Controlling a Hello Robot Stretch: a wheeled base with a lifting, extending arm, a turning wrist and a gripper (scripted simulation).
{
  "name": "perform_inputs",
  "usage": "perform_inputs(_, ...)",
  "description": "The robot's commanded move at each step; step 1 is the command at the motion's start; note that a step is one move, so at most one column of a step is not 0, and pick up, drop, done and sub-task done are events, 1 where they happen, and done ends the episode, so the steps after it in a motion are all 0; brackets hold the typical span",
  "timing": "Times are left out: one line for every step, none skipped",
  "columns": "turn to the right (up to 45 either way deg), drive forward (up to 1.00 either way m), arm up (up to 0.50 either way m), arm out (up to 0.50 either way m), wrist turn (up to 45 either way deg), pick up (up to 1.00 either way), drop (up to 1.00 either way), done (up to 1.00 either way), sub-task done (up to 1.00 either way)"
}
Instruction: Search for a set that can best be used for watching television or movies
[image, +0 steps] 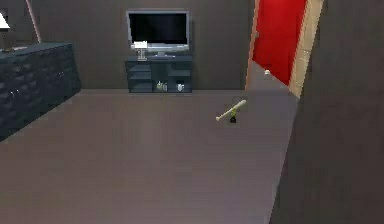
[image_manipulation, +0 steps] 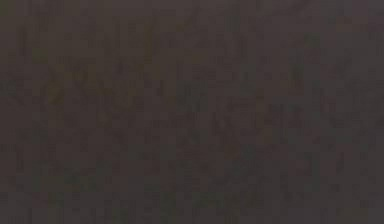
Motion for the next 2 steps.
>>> perform_inputs(0.0, 1.0, 0.0, 0.0, 0.0, 0.0, 0.0, 0.0, 0.0)
perform_inputs(0.0, 1.0, 0.0, 0.0, 0.0, 0.0, 0.0, 0.0, 0.0)
